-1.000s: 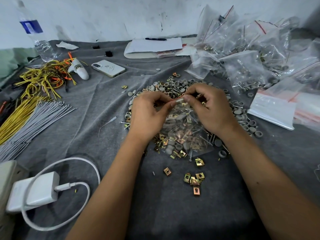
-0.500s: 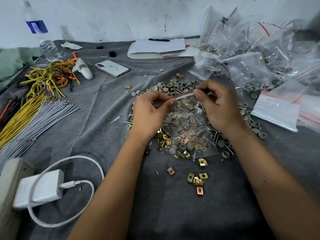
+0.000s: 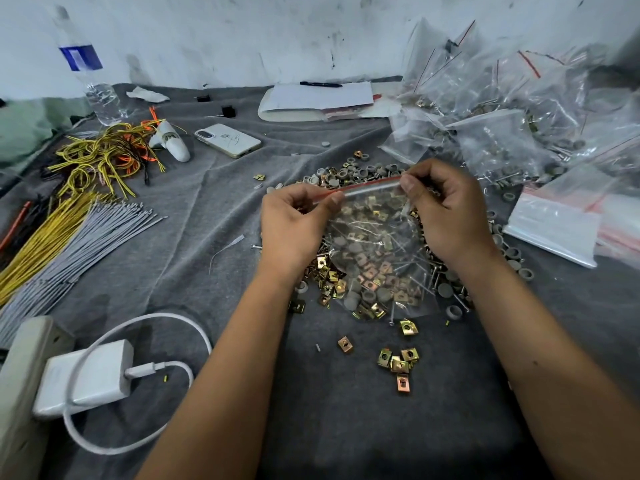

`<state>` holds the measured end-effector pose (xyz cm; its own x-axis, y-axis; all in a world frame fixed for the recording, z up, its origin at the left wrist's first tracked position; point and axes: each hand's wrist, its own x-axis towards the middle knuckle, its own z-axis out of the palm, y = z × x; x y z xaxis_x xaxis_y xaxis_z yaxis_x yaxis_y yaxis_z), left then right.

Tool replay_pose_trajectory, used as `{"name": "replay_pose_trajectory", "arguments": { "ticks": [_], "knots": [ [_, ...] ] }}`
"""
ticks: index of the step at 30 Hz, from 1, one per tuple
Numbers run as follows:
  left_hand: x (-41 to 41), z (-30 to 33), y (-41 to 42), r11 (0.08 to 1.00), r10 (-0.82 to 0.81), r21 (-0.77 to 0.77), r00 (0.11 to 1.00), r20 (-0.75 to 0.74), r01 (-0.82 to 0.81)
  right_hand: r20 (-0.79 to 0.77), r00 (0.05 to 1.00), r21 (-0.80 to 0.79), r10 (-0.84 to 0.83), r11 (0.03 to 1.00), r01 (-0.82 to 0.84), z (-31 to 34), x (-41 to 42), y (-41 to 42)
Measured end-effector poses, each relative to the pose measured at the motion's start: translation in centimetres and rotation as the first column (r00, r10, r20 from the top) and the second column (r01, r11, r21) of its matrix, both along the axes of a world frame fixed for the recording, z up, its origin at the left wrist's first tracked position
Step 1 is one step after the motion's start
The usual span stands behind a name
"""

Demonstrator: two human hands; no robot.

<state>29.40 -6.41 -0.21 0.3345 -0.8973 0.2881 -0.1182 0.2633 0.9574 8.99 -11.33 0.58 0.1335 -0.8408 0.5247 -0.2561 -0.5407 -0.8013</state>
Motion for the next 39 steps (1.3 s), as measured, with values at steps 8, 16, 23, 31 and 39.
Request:
{"name": "replay_pose_trajectory", "arguments": {
  "ticks": [8, 16, 23, 31, 39],
  "knots": [
    [0.02, -0.22, -0.19, 0.999, -0.025, -0.037, 0.999, -0.036, 0.024, 0.098, 0.995, 0.039, 0.009, 0.999, -0.013, -0.06, -0.29, -0.25],
    [0.27, -0.17, -0.30, 0.996, -0.023, -0.084, 0.994, -0.107, 0.014, 0.138, 0.990, 0.009, 0.001, 1.000, -0.002, -0.20, -0.67, -0.75],
    [0.31, 0.04, -0.04, 1.000, 0.024, -0.017, 0.984, 0.178, -0.021, 0.110, 0.992, -0.013, 0.067, 0.998, -0.066, -0.01, -0.76, -0.51],
    [0.07, 0.38, 0.30, 1.000, 0.009, -0.021, 0.986, 0.164, -0.005, 0.087, 0.991, -0.002, 0.103, 0.995, -0.103, 0.06, -0.76, -0.42],
    [-0.38, 0.58, 0.48, 1.000, -0.005, -0.003, 0.976, 0.216, 0.006, -0.007, 0.987, -0.013, 0.161, 0.987, -0.161, -0.18, -0.27, -0.36]
  ]
}}
